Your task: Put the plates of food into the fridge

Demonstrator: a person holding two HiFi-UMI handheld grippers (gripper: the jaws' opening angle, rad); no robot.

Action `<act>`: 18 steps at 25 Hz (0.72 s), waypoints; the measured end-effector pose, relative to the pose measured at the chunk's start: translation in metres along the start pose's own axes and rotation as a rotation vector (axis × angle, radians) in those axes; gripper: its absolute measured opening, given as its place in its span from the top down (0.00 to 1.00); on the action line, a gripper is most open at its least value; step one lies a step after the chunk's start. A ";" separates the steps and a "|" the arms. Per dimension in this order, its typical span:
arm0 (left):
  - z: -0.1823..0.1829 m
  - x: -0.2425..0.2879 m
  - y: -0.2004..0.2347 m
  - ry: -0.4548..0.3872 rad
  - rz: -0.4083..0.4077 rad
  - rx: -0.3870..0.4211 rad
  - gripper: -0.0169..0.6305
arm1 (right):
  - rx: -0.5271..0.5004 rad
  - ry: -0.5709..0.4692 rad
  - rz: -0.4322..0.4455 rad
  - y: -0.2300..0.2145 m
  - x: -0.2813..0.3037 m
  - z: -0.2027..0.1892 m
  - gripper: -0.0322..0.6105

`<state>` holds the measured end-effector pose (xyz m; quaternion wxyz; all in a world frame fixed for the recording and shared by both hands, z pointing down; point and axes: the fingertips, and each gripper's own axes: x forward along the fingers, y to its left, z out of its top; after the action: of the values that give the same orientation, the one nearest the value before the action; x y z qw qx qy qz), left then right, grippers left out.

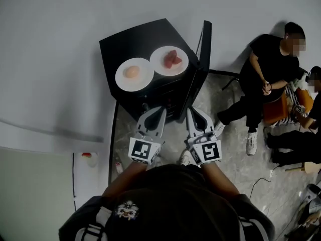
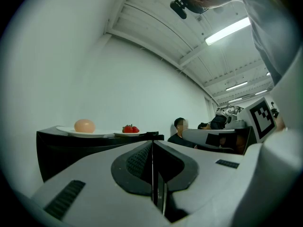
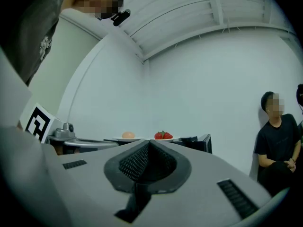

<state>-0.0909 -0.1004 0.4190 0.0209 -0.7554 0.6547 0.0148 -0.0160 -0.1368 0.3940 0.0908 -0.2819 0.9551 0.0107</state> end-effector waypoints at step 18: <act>-0.006 0.007 0.019 0.019 0.206 0.011 0.94 | 0.730 0.168 0.099 -0.034 0.061 -0.031 0.91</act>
<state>-0.1091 -0.1105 0.4248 0.0170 -0.6840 0.7293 0.0060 -0.0528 -0.2002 0.4144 0.1062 -0.1843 0.9126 -0.3491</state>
